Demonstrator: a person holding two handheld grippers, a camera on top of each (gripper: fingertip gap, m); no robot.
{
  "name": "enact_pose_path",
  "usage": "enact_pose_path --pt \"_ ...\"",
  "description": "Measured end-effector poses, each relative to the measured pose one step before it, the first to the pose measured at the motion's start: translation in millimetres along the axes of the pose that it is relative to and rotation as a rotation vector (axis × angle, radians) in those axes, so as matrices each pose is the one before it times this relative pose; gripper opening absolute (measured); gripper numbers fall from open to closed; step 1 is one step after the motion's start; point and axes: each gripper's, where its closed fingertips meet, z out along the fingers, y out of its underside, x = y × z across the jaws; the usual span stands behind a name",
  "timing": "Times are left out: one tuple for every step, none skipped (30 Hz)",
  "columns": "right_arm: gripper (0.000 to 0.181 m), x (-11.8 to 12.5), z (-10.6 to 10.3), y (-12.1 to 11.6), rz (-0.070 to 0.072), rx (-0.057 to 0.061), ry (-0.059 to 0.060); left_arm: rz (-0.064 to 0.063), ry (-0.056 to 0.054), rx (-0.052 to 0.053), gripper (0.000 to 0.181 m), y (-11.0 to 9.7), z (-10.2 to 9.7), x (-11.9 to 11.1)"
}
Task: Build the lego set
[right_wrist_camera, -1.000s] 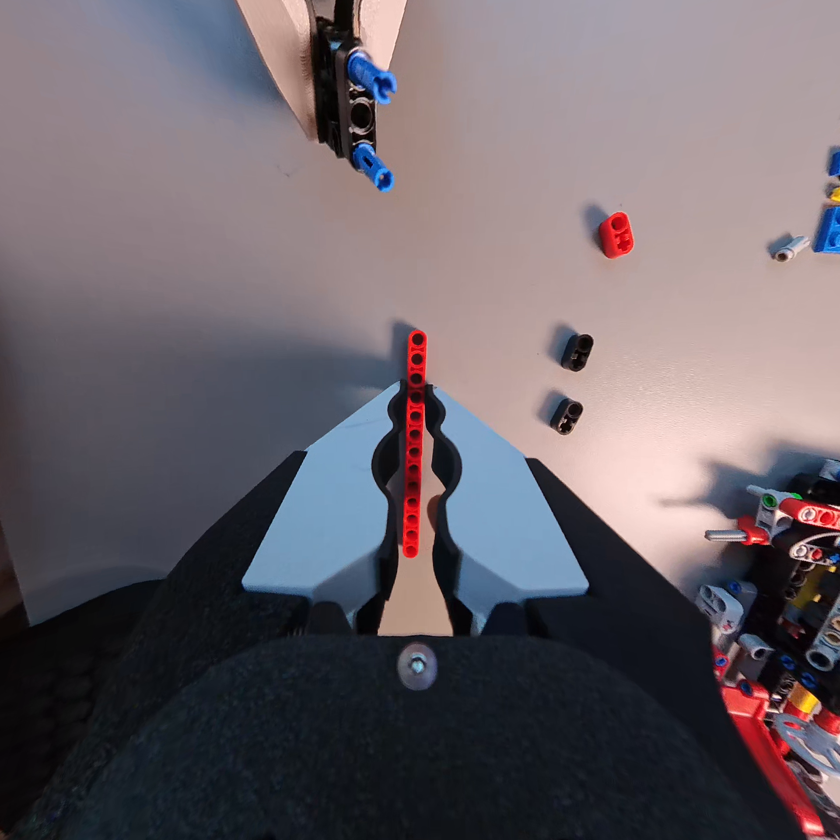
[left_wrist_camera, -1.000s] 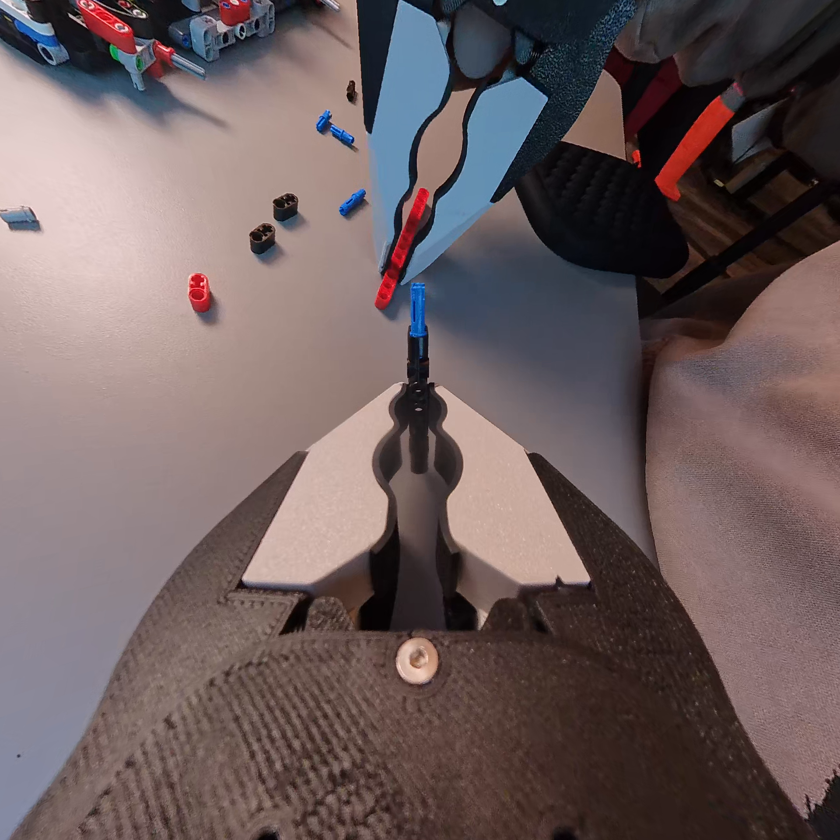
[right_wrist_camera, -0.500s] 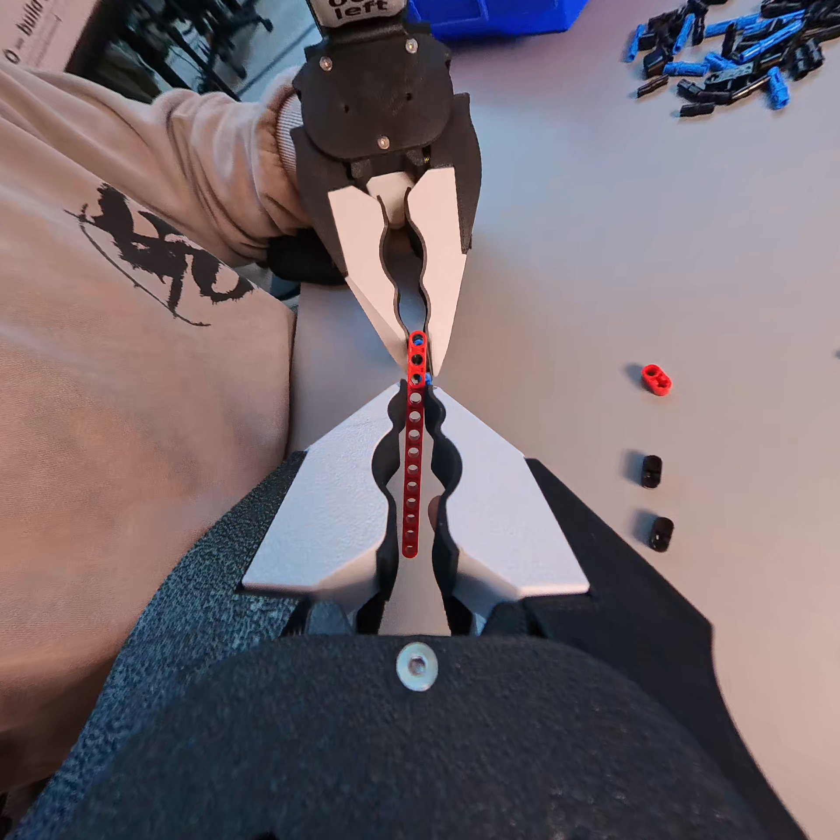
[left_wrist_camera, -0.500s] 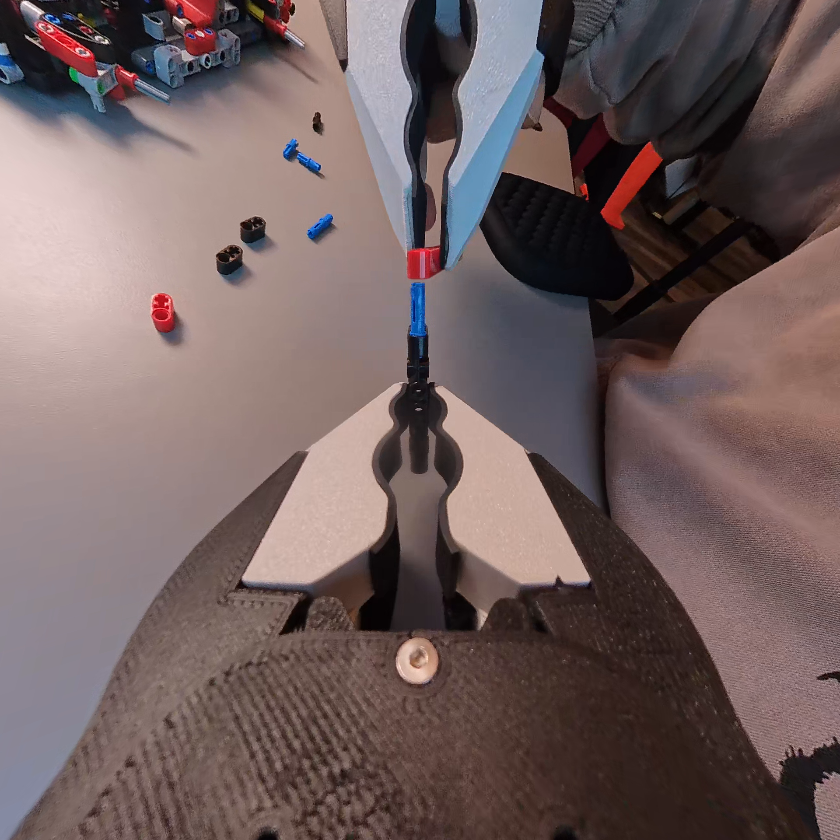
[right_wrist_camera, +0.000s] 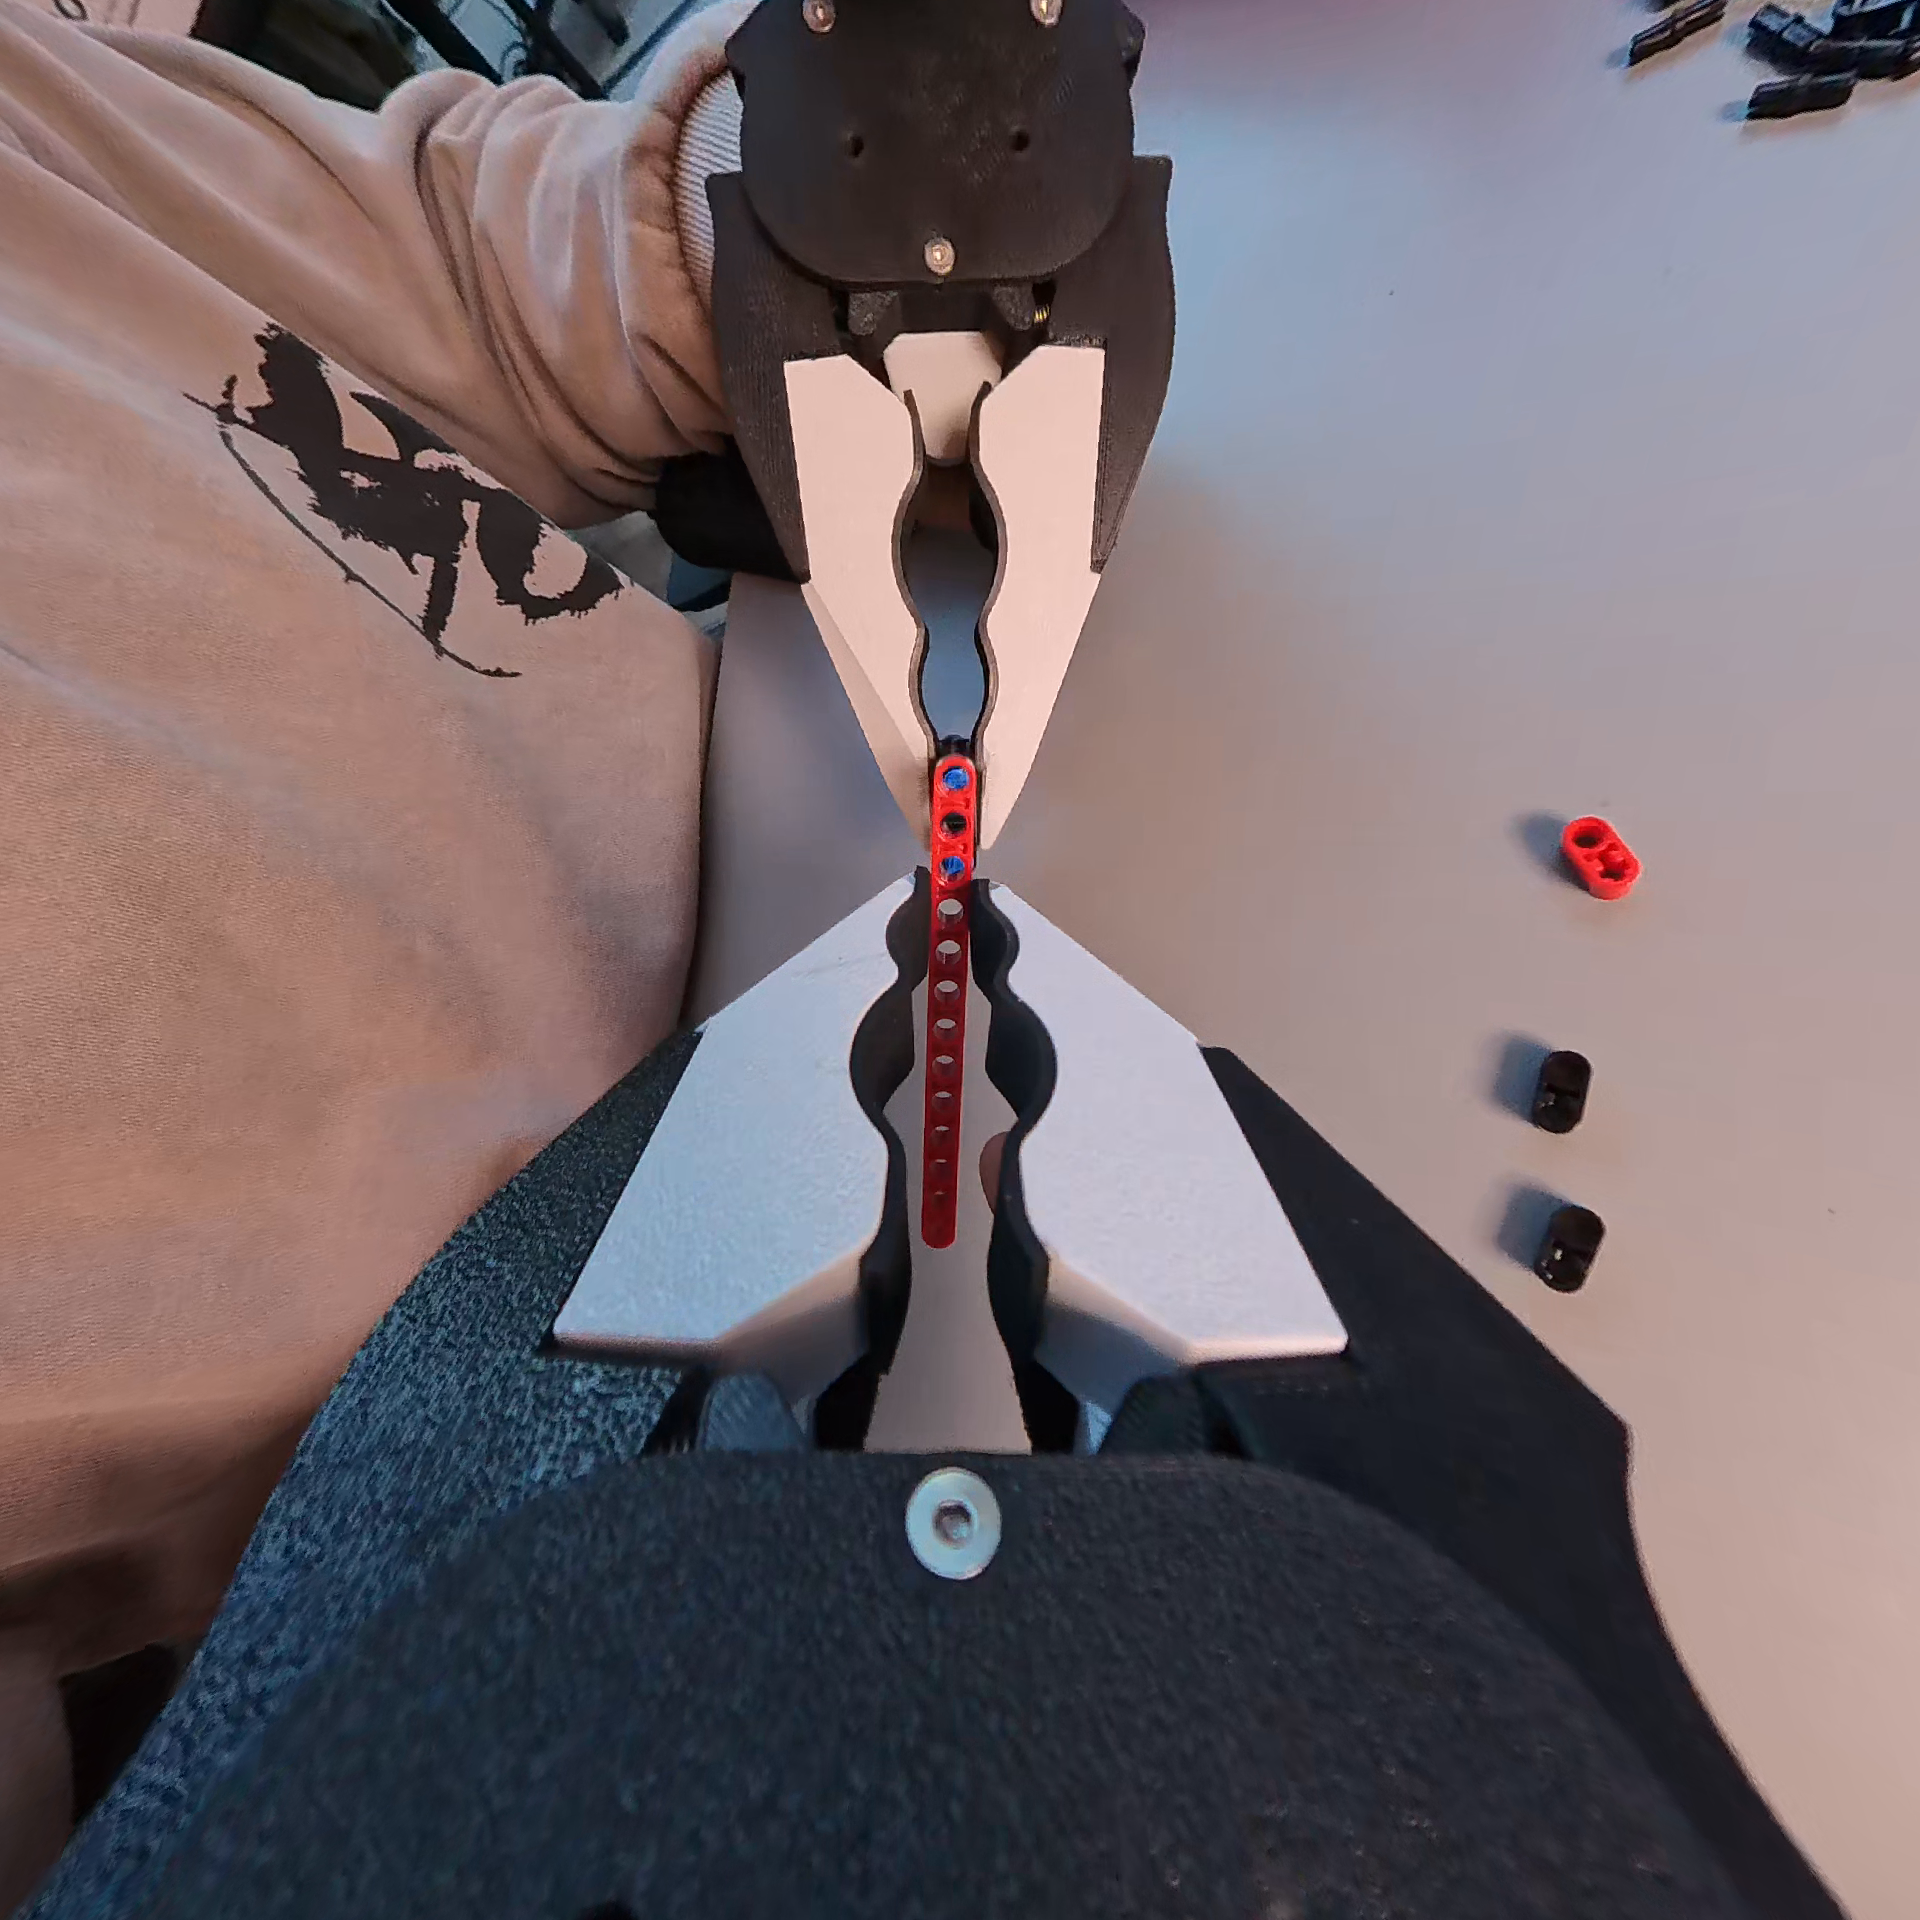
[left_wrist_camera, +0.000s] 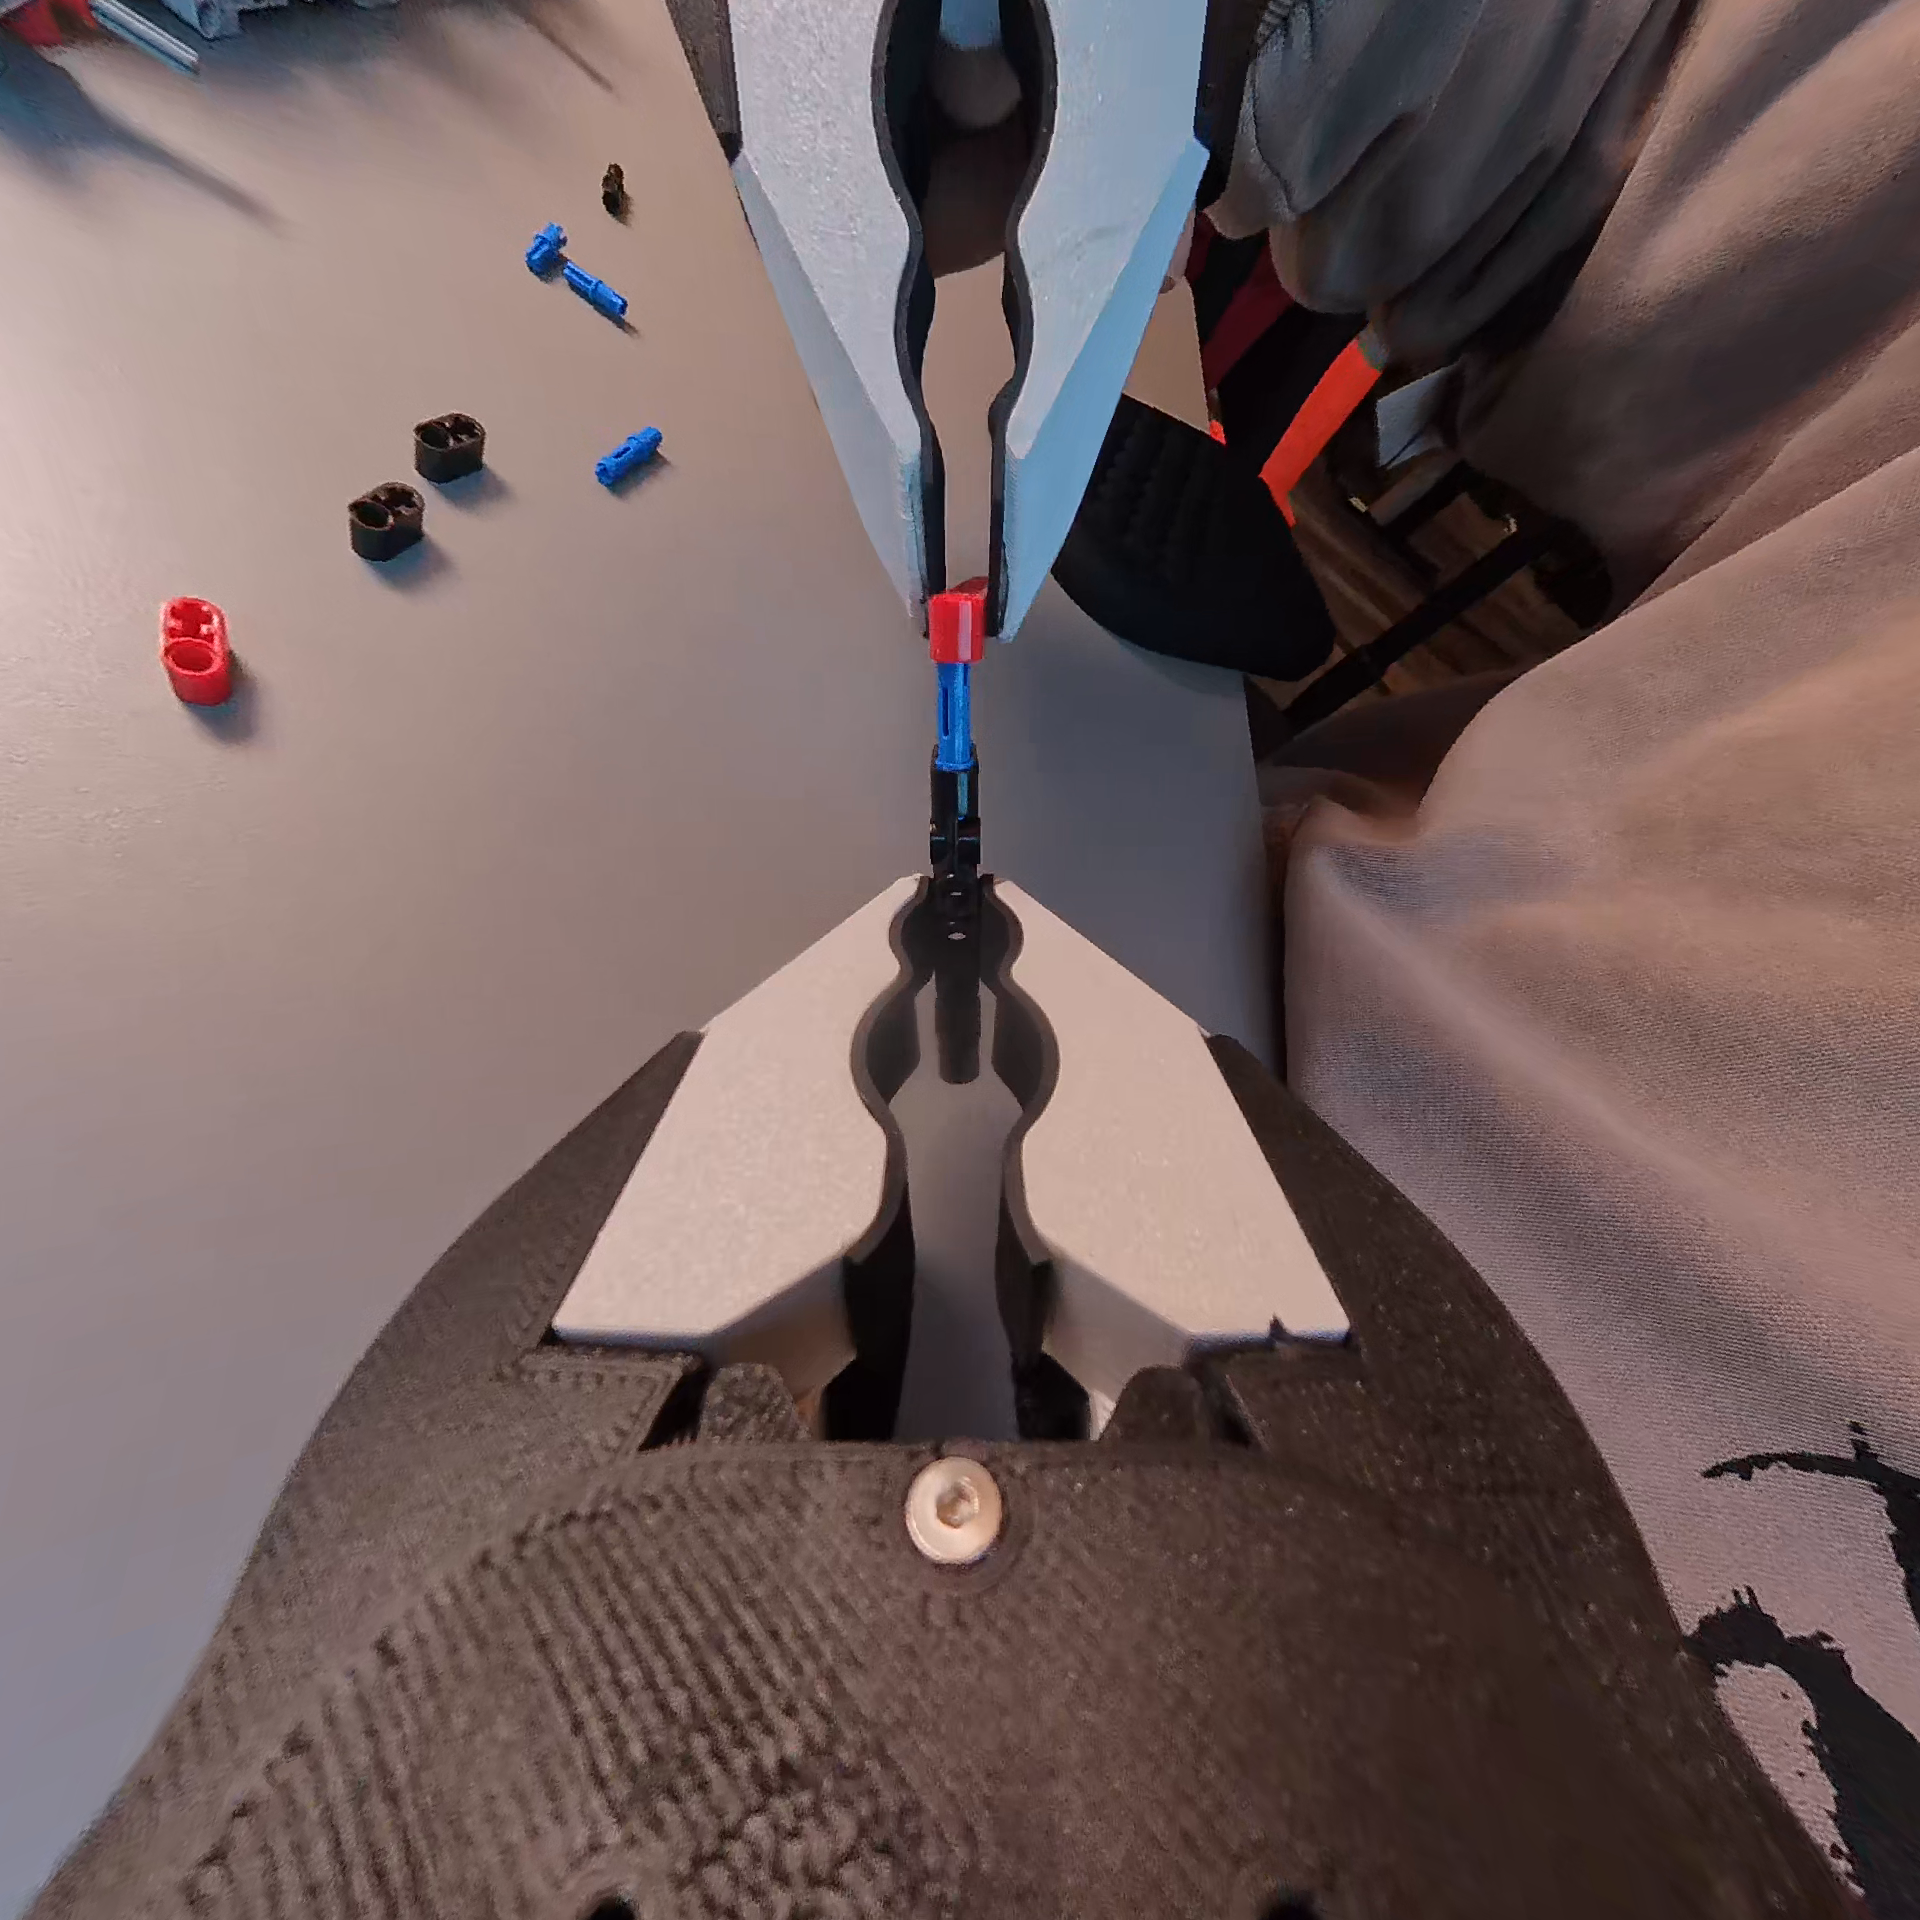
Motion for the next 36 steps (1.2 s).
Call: enact_pose_path --pt "0.004 0.76 -0.14 1.6 -0.0004 -0.0114 0.0023 -0.001 0.0011 -0.0023 0.005 0.48 -0.03 -0.02" --pt "0.004 -0.08 -0.11 0.64 0.0032 -0.0053 -0.0031 -0.0012 0.0011 -0.0001 0.005 0.05 -0.05 0.07" --pt "0.004 -0.11 0.16 -0.26 0.0034 0.0003 -0.0024 -0.0008 0.0028 0.0008 0.005 -0.13 -0.17 0.43" --pt "0.004 -0.73 0.63 0.55 0.0046 -0.0064 -0.0041 0.0004 0.0019 -0.0015 0.005 0.21 0.07 0.38" --pt "0.004 -0.09 0.96 1.07 -0.0029 -0.0104 0.0023 0.0017 -0.0006 -0.007 0.005 1.07 0.51 0.13" --pt "0.004 0.14 1.13 1.48 -0.0041 -0.0121 0.0034 0.0025 -0.0009 -0.0087 0.005 1.44 0.65 0.07" --pt "0.004 -1.13 1.25 1.92 0.0034 -0.0148 -0.0065 0.0001 0.0047 -0.0093 0.005 1.67 0.91 0.94" --pt "0.004 -0.76 1.22 1.62 0.0007 -0.0121 -0.0051 -0.0004 0.0043 -0.0077 0.005 1.26 0.86 0.9" --pt "0.004 -0.14 0.82 1.22 0.0032 -0.0101 -0.0017 -0.0014 0.0021 -0.0054 0.005 0.93 0.68 0.37" --pt "0.004 -0.42 0.47 0.55 0.002 -0.0067 -0.0026 -0.0071 0.0064 -0.003 0.005 0.44 0.36 0.77" --pt "0.004 -1.09 0.27 0.43 0.0003 -0.0078 -0.0047 -0.0053 0.0087 -0.0024 0.005 0.27 0.3 1.15" --pt "0.004 -0.56 0.43 0.79 -0.0019 -0.012 0.0 -0.0007 0.002 -0.0058 0.005 0.59 0.81 0.47" --pt "0.004 -0.53 0.9 1.57 -0.0015 -0.0175 -0.0002 0.0012 0.0003 -0.0088 0.005 1.15 1.15 0.53" --pt "0.004 -0.8 1.1 0.47 0.0005 -0.01 -0.0038 -0.0022 0.0033 -0.0092 0.005 1.39 1.44 0.8" --pt "0.004 -0.84 1.51 0.74 0.0043 -0.0106 -0.0061 -0.0047 0.0049 -0.0095 0.005 1.55 1.39 0.81" --pt "0.004 -0.62 1.36 0.95 0.0015 -0.0109 -0.0044 -0.0066 0.0063 -0.0067 0.005 1.38 1.23 0.78" --pt "0.004 -0.27 0.97 0.84 0.0023 -0.0101 -0.0035 -0.0074 0.0081 -0.0038 0.005 1.0 0.99 0.77" --pt "0.004 -0.66 0.8 1.11 0.0068 -0.0115 -0.0065 -0.0068 0.0092 -0.0027 0.005 0.58 0.39 0.93" --pt "0.004 -0.71 0.26 0.54 0.0043 -0.007 -0.0058 -0.003 0.0072 -0.0007 0.004 0.03 -0.19 0.87" --pt "0.004 -0.78 -0.31 0.28 0.0027 -0.0051 -0.0064 -0.0005 0.006 0.0021 0.004 -0.63 -0.48 1.04" --pt "0.004 -0.48 -0.7 0.77 0.0019 -0.0072 -0.0041 -0.0007 0.0041 0.0049 0.005 -0.92 -0.6 0.84" --pt "0.004 -0.34 -0.93 1.27 0.0018 -0.0088 -0.0024 -0.0025 0.0067 0.0069 0.005 -1.29 -0.86 1.14" --pt "0.004 -1.04 -0.75 0.18 0.0027 -0.0005 -0.0072 -0.0026 0.0116 0.0105 0.005 -1.77 -0.93 1.81" --pt "0.004 -1.68 -0.53 -1.4 0.0054 0.0078 -0.0119 0.0014 0.0052 -0.002 0.005 -0.12 -0.2 1.12" --pt "0.004 0.05 0.47 0.22 0.0005 -0.0033 -0.0002 0.0055 -0.0065 -0.0072 0.005 0.7 0.42 -0.36" --pt "0.004 -0.3 0.95 1.38 0.0 -0.0111 -0.0031 0.002 0.0014 -0.0076 0.005 0.95 1.01 0.67" --pt "0.004 -0.37 0.86 0.61 -0.0002 -0.0067 -0.004 -0.0001 0.0044 -0.0059 0.005 1.04 0.93 0.81" --pt "0.004 -0.57 1.06 0.91 0.0016 -0.0095 -0.0043 -0.0008 0.0031 -0.0068 0.005 1.12 0.55 0.57" --pt "0.004 -0.19 1.17 0.5 0.0005 -0.0099 -0.0012 0.0027 -0.0029 -0.0067 0.005 1.06 0.57 -0.21" --pt "0.004 -0.82 1.0 1.11 0.0007 -0.016 -0.0036 0.0012 0.0009 -0.0062 0.005 0.88 0.92 0.37" --pt "0.004 -0.78 0.92 1.3 0.0004 -0.0206 -0.0024 -0.0005 0.0017 -0.0071 0.005 0.86 1.25 0.56" --pt "0.004 -0.59 1.26 1.9 -0.0016 -0.0275 0.0006 -0.0022 0.0025 -0.0104 0.004 1.03 1.41 0.6" --pt "0.004 -0.34 1.58 1.77 -0.0013 -0.0294 0.0027 0.004 -0.0035 -0.0114 0.004 1.28 1.4 0.01" --pt "0.004 -1.12 1.92 1.41 0.0009 -0.0278 -0.0018 0.0033 -0.0005 -0.0102 0.004 1.27 1.08 0.22" --pt "0.004 -1.56 2.02 0.83 -0.0013 -0.0229 -0.0046 -0.0001 0.0016 -0.0078 0.004 1.05 0.7 0.15" --pt "0.004 -0.15 1.36 0.49 -0.0014 -0.0174 0.0041 -0.001 -0.0008 -0.0029 0.004 0.74 0.35 -0.25"
